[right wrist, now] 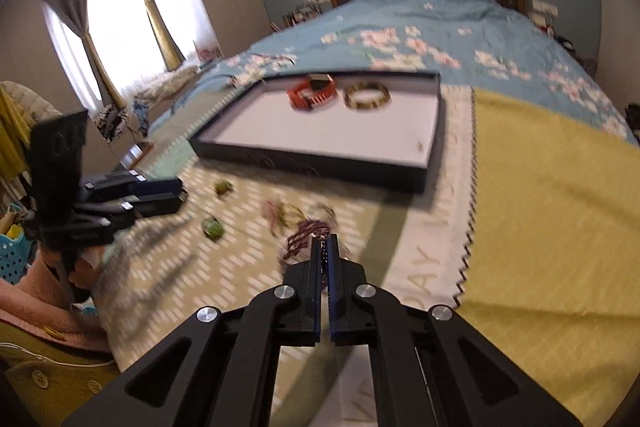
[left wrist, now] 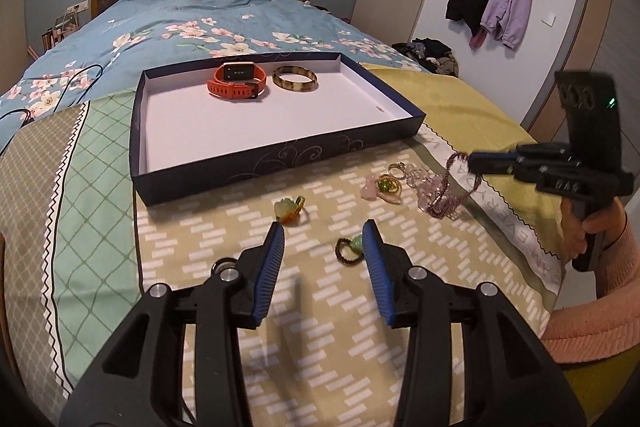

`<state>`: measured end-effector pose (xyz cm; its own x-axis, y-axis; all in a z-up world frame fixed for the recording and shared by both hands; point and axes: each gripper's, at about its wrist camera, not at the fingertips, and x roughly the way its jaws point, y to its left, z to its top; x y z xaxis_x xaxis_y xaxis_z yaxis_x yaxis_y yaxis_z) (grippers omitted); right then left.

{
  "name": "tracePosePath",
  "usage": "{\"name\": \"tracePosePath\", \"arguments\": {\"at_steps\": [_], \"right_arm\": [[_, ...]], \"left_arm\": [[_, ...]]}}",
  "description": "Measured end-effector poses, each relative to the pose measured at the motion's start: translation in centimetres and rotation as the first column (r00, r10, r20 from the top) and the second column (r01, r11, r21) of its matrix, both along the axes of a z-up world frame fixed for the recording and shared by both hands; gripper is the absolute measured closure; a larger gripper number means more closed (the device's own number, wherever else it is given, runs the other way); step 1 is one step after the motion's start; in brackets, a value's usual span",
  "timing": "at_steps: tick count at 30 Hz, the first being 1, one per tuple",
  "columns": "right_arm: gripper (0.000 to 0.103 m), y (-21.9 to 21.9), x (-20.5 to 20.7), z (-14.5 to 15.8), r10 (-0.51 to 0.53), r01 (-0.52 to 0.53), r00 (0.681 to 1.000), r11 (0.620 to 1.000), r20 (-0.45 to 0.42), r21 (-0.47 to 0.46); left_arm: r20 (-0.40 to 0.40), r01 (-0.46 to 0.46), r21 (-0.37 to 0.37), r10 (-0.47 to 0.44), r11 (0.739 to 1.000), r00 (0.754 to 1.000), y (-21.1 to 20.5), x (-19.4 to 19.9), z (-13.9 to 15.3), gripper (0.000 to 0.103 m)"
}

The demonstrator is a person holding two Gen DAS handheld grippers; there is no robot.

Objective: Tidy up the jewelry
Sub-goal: 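Grasp dark red beaded bracelet with right tool while left tool grasps black ring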

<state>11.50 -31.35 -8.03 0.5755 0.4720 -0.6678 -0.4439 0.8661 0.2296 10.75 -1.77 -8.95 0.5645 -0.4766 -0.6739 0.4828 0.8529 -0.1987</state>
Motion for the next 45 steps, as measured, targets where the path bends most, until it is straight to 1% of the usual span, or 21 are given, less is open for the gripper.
{"name": "tracePosePath", "arguments": {"at_steps": [5,11,16,21,26,31,35,37,39,45], "right_arm": [[0.102,1.1,-0.6,2.1,0.039,-0.04,0.997,0.999,0.062,0.024],[0.102,1.8,-0.7,3.1,0.053,-0.059,0.994,0.997,0.097,0.059],[0.102,1.9,-0.1,2.5,0.043,-0.049,0.995,0.996,0.085,0.072],[0.102,2.1,0.2,1.8,0.033,-0.038,0.997,0.997,0.068,0.072],[0.102,1.8,0.4,1.5,0.016,-0.021,0.998,0.997,0.063,0.079],[0.102,1.9,0.4,1.5,0.015,-0.02,0.998,0.996,0.059,0.082],[0.102,1.9,0.6,1.2,0.018,-0.021,0.999,0.996,0.046,0.084],[0.102,1.9,0.6,1.1,0.017,-0.021,0.999,0.996,0.043,0.087],[0.102,1.9,0.7,1.1,0.018,-0.022,0.999,0.996,0.042,0.088],[0.102,2.0,0.8,1.4,0.018,-0.023,0.999,0.995,0.05,0.094]], "left_arm": [[0.001,-0.002,0.002,0.002,1.0,1.0,0.2,-0.4,-0.1,0.063],[0.015,-0.025,0.02,0.024,0.999,1.0,0.6,-1.3,0.0,0.063],[0.028,-0.07,0.028,0.069,0.997,0.997,1.8,-1.5,0.4,0.063],[0.028,-0.129,0.063,0.128,0.99,0.991,2.8,-1.2,0.3,0.063],[0.003,-0.173,0.142,0.174,0.975,0.985,2.8,-0.2,-1.0,0.063],[-0.027,-0.165,0.163,0.171,0.973,0.985,2.7,0.4,-1.8,0.063],[-0.027,-0.158,0.186,0.166,0.97,0.986,2.3,0.7,-2.0,0.064],[-0.024,-0.167,0.198,0.175,0.966,0.984,2.2,0.9,-2.0,0.07],[-0.021,-0.171,0.205,0.179,0.964,0.984,2.3,0.9,-2.0,0.08],[-0.019,-0.18,0.193,0.187,0.965,0.982,2.4,0.7,-1.9,0.081]]}}
